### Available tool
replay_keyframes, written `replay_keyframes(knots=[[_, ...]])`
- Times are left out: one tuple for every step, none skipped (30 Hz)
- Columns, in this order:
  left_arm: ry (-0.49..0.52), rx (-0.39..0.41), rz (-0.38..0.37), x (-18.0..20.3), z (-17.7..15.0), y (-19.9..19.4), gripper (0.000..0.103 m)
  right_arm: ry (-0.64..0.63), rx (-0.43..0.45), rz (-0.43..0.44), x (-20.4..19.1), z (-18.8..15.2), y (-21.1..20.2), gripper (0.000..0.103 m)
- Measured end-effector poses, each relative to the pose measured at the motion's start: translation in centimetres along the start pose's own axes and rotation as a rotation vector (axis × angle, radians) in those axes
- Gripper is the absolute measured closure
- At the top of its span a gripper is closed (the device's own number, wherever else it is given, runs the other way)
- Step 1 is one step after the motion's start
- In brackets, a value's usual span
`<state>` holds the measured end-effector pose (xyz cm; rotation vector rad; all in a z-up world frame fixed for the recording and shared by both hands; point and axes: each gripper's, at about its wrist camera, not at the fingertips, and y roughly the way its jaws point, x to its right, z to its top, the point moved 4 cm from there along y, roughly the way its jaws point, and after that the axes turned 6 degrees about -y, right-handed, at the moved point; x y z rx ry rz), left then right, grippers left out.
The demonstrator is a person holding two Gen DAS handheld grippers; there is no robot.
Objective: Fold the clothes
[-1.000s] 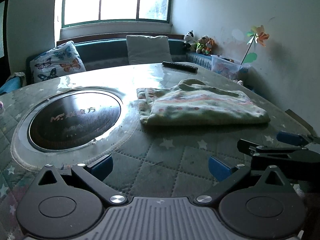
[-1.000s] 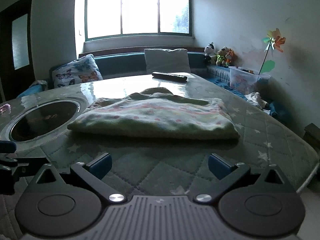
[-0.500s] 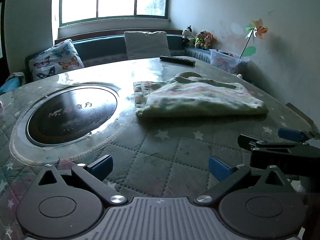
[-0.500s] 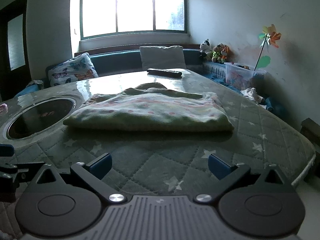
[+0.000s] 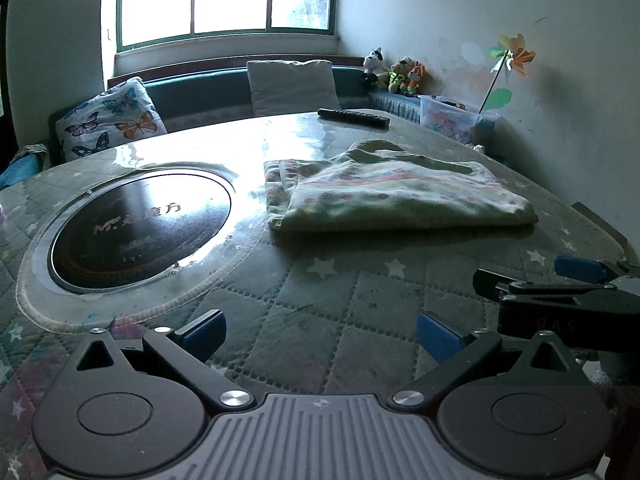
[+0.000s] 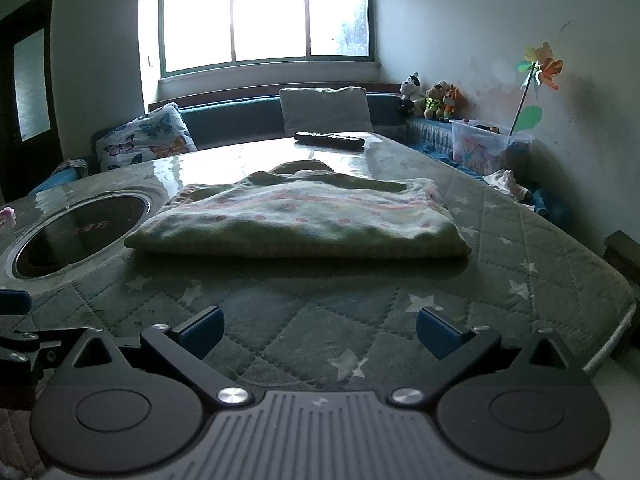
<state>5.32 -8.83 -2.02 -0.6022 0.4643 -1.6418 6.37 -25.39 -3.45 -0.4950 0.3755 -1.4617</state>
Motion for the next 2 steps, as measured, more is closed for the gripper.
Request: replay_keyframes(knots=[[0.0, -0.002, -0.003, -0.01, 0.01, 0.06, 0.0, -0.001, -0.002, 0.0, -0.02, -0.02, 0.05, 0.0], [0.0, -0.005, -0.005, 0.0, 0.02, 0.14, 0.0, -0.001, -0.004, 0.0, -0.03, -0.02, 0.12, 0.0]])
